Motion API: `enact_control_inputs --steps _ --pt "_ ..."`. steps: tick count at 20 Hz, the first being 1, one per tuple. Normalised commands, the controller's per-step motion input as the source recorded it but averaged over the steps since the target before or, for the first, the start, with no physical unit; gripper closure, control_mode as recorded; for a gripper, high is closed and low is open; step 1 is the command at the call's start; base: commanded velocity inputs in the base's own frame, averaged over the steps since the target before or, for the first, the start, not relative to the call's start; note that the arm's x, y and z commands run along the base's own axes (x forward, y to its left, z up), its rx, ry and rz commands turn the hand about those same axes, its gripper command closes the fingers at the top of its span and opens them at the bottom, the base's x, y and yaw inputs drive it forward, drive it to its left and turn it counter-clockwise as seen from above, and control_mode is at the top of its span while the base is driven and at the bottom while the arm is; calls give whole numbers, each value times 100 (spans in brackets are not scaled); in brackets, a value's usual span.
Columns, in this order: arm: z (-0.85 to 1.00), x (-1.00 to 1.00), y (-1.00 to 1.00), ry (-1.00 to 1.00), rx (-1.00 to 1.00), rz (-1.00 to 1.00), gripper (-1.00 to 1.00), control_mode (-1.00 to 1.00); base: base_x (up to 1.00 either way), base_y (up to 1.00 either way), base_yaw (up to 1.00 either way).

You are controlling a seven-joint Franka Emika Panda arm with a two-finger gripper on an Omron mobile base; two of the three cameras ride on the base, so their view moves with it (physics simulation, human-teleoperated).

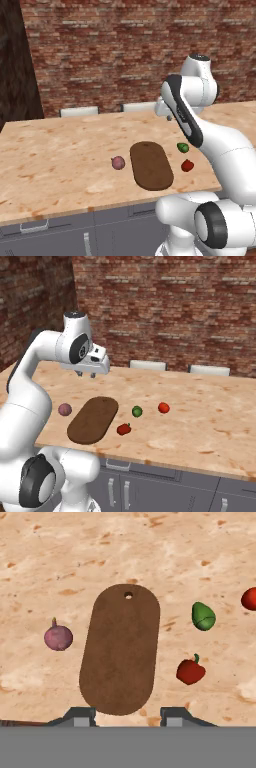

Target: Place the avocado, onion, tomato, and bell pepper on the cutting board.

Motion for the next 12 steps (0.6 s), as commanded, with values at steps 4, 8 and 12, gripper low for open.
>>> enact_control_inputs --steps 4,8,12 --pt "-3 -4 4 0 0 0 -100 -100 0 0 0" --pt "-39 0 33 6 0 0 -100 -100 0 0 0" --pt "-19 0 35 4 0 0 -100 -100 0 0 0"
